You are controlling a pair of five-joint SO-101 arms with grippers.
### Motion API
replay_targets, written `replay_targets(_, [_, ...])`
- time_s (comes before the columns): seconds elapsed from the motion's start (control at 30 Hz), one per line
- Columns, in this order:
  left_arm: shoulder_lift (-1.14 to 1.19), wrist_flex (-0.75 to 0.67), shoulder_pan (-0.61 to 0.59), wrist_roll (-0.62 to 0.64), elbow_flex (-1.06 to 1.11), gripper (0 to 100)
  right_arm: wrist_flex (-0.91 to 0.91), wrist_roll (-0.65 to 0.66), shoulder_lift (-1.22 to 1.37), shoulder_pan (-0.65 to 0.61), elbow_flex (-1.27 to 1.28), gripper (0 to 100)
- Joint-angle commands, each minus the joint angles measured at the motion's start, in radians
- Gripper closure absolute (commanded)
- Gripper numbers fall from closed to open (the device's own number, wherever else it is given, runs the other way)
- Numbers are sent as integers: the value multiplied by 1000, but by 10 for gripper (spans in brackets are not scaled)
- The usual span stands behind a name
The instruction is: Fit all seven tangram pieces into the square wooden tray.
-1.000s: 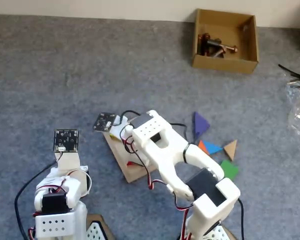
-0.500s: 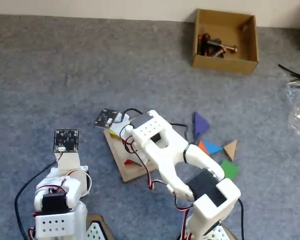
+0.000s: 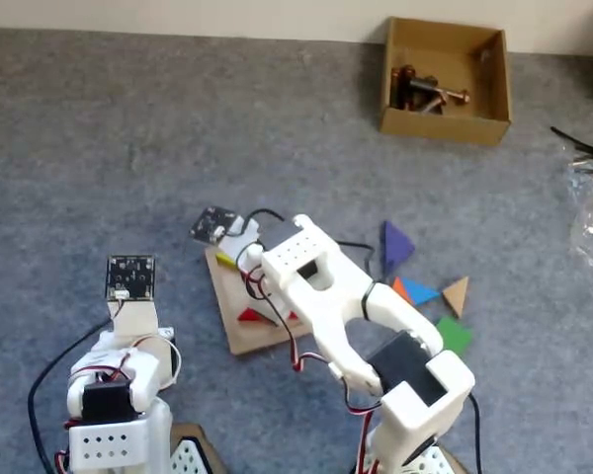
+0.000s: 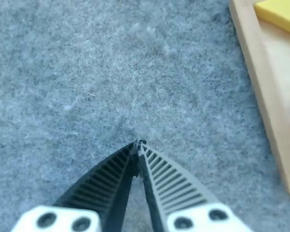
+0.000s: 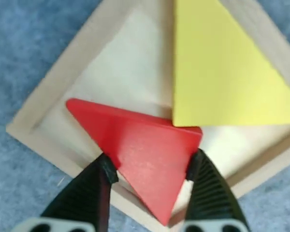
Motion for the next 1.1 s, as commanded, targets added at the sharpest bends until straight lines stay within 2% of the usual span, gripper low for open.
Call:
replay_targets(0.0, [7, 8, -8, 3, 21, 995, -15, -14, -2, -15, -38, 993])
replay_targets(0.43, [7, 8, -8, 3, 21, 995, 68, -12, -2, -15, -93, 993])
replay_targets(0.83, [7, 8, -8, 3, 21, 995, 62, -9, 2, -25, -93, 993])
replay_targets(0.97, [7, 8, -8, 3, 21, 995, 62, 78, 2, -45, -93, 993])
replay_targets(1.07, [7, 8, -8, 3, 21, 995, 62, 87, 2, -48, -93, 993])
